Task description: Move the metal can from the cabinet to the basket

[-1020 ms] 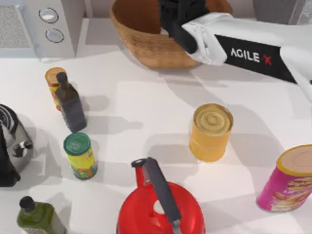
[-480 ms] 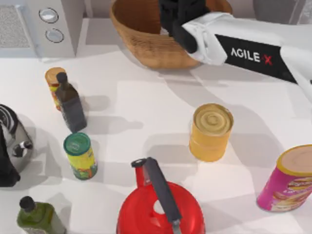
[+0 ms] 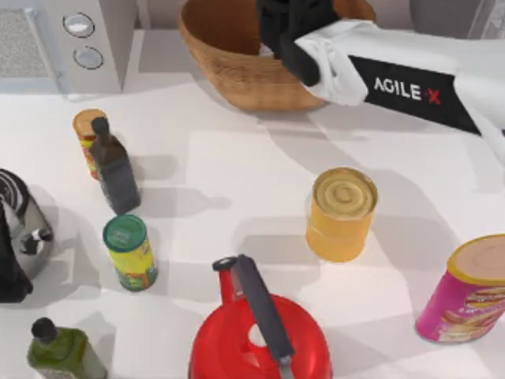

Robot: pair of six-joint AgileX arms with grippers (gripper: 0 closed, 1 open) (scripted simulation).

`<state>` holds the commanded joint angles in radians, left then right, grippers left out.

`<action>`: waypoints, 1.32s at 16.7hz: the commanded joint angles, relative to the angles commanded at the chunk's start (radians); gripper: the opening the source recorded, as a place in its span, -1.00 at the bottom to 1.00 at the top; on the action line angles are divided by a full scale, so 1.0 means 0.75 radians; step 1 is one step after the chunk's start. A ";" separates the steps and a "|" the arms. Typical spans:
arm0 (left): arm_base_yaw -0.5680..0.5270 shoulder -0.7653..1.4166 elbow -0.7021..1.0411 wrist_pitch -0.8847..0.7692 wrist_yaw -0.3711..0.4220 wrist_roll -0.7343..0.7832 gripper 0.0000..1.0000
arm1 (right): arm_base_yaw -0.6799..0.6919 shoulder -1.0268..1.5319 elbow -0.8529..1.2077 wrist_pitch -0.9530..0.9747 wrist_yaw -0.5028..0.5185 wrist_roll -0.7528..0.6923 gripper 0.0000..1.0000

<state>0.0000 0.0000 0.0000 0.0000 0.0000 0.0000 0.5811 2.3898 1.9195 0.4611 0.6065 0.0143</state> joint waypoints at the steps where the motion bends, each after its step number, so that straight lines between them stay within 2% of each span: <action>1: 0.000 0.000 0.000 0.000 0.000 0.000 1.00 | 0.000 0.000 0.000 0.000 0.000 0.000 1.00; 14: 0.000 0.000 0.000 0.000 0.000 0.000 1.00 | -0.015 -0.082 -0.060 -0.012 -0.025 0.001 1.00; 18: 0.000 0.000 0.000 0.000 0.000 0.000 1.00 | -0.087 -0.387 -0.300 -0.067 -0.107 0.001 1.00; 22: 0.000 0.000 0.000 0.000 0.000 0.000 1.00 | -0.203 -0.901 -0.700 -0.162 -0.229 -0.001 1.00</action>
<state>0.0000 0.0000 0.0000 0.0000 0.0000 0.0000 0.4289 1.7139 1.3946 0.3397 0.4350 0.0132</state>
